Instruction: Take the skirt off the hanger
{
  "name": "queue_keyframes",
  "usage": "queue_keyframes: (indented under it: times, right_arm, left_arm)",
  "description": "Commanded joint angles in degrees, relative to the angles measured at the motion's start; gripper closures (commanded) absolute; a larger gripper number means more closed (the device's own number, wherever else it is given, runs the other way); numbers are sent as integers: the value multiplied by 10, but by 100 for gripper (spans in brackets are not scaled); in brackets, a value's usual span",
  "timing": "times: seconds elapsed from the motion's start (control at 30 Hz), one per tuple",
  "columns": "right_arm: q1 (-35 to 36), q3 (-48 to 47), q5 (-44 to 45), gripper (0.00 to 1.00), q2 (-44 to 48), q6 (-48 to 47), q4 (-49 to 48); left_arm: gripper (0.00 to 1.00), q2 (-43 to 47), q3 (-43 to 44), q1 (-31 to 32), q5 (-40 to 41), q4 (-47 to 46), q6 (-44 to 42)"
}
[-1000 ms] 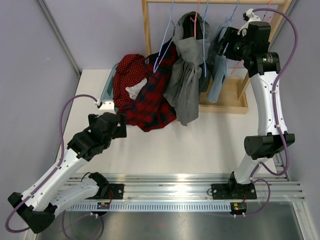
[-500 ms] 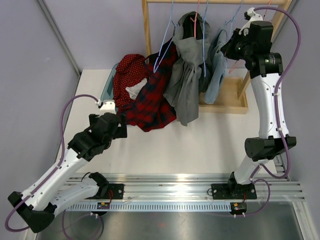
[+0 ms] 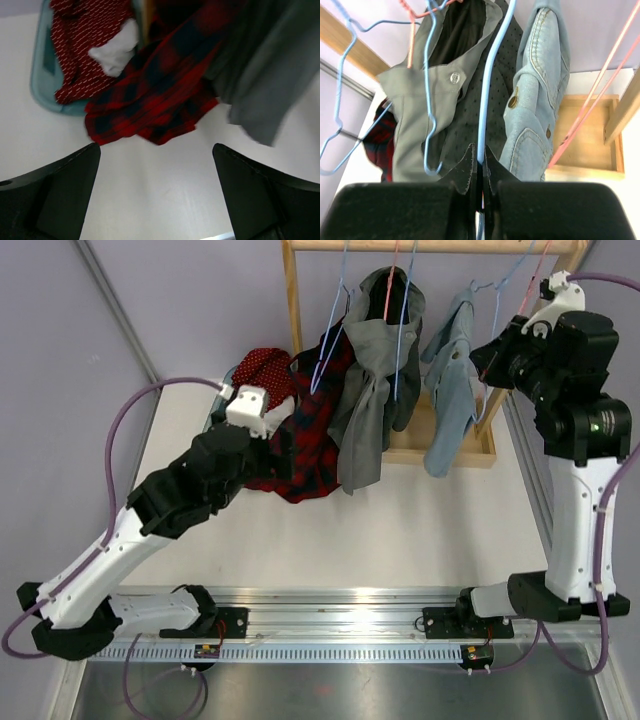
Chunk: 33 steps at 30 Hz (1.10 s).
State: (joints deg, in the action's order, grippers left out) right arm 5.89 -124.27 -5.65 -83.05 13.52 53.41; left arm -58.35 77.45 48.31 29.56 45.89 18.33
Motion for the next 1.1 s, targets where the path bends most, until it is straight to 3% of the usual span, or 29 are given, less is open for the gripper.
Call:
queue_keyframes:
  times: [0.0, 0.1, 0.3, 0.5, 0.77, 0.87, 0.9, 0.97, 1.0, 1.07]
  right_arm:
    - [2, 25, 5, 100, 67, -9, -52]
    - [2, 52, -9, 100, 91, 2, -43]
    - [2, 97, -52, 100, 144, 34, -23]
    - [2, 126, -66, 100, 182, 41, -2]
    - [2, 112, -85, 100, 199, 47, 20]
    - [2, 97, -88, 100, 200, 49, 30]
    - [2, 94, -87, 100, 201, 49, 31]
    - [2, 90, -87, 100, 203, 47, 35]
    - [2, 88, -84, 100, 202, 46, 35]
    - [2, 88, -78, 100, 200, 42, 37]
  left_arm:
    - [1, -77, 111, 61, -56, -69, -53]
    - [1, -151, 171, 117, -92, -127, -72]
    - [1, -242, 150, 245, -145, -300, -101]
    - [1, -299, 138, 280, -166, -382, -91]
    - [1, -367, 180, 282, -175, -389, -85]
    - [25, -390, 199, 282, -170, -389, -84]
    - [53, -396, 212, 282, -166, -382, -82]
    - [80, -403, 221, 284, -147, -371, -78]
    - [100, -400, 218, 286, -140, -367, -77]
    - [100, -390, 199, 291, -117, -372, -76]
